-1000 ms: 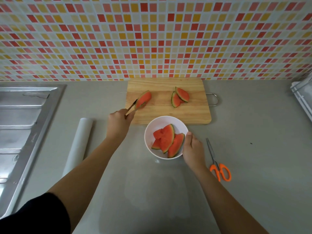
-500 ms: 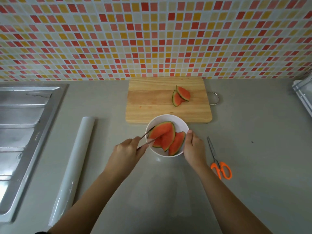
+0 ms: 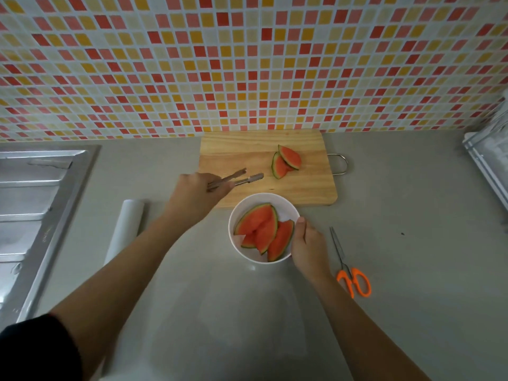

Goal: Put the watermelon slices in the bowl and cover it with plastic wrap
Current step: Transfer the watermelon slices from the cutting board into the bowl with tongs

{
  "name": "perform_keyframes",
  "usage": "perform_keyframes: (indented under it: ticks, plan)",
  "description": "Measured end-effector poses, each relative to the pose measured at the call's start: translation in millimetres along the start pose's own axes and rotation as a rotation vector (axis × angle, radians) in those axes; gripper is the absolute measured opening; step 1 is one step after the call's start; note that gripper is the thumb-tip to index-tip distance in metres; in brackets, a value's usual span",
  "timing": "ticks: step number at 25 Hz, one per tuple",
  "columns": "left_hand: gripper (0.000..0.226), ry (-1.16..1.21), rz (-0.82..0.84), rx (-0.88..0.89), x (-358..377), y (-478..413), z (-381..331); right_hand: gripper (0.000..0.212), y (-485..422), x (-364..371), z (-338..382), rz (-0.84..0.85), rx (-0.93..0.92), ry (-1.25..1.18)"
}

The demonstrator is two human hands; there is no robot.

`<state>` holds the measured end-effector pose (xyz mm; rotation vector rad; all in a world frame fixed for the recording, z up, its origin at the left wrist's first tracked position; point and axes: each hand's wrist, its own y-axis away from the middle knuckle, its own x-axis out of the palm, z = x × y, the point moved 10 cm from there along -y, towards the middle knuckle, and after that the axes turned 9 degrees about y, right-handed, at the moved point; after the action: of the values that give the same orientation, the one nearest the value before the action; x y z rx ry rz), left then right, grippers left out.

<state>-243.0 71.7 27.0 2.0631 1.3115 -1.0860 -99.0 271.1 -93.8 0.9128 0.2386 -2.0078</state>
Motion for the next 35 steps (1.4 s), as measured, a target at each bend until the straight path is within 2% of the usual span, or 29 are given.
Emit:
perform_keyframes:
  ticks: [2,4,9,14,18,21,23,25,27,28,30,33,35]
  plan:
    - [0.044,0.091,0.129,-0.130,36,-29,12,0.038,-1,-1,-1,-0.006,-0.003,0.015]
    - [0.043,0.104,0.176,-0.114,64,-46,9,0.037,-1,0,0,-0.014,-0.007,0.023]
    - [0.040,-0.052,0.104,0.060,89,-60,-11,0.035,-1,-1,-1,-0.031,0.006,0.004]
    - [0.038,-0.155,0.097,0.072,79,-69,-7,0.036,0,-3,0,-0.038,0.005,-0.008]
    - [0.041,-0.310,0.006,0.073,50,-63,21,0.037,0,0,-2,-0.005,0.026,-0.008]
    - [0.039,-0.389,-0.013,0.217,43,-43,23,0.037,-1,0,-1,-0.006,0.004,-0.008]
    - [0.038,-0.342,-0.017,0.232,40,-36,24,0.036,-1,1,-1,0.000,0.003,0.000]
    - [0.039,-0.149,-0.062,0.063,28,-35,38,0.036,-1,2,-1,0.012,0.011,0.003]
    - [0.036,0.142,-0.109,-0.158,17,-24,59,0.036,-1,2,-1,0.017,0.017,0.003]
    - [0.030,0.250,-0.121,-0.190,13,-14,62,0.037,-1,2,-1,0.018,0.021,0.005]
    - [0.020,0.340,-0.075,-0.036,7,8,40,0.037,-2,2,-1,0.015,0.023,0.009]
    - [0.019,0.224,0.097,0.328,13,44,-8,0.038,-1,2,-1,0.015,0.011,0.014]
    - [0.021,0.127,0.216,0.393,30,52,-18,0.037,-1,1,1,0.012,-0.004,0.015]
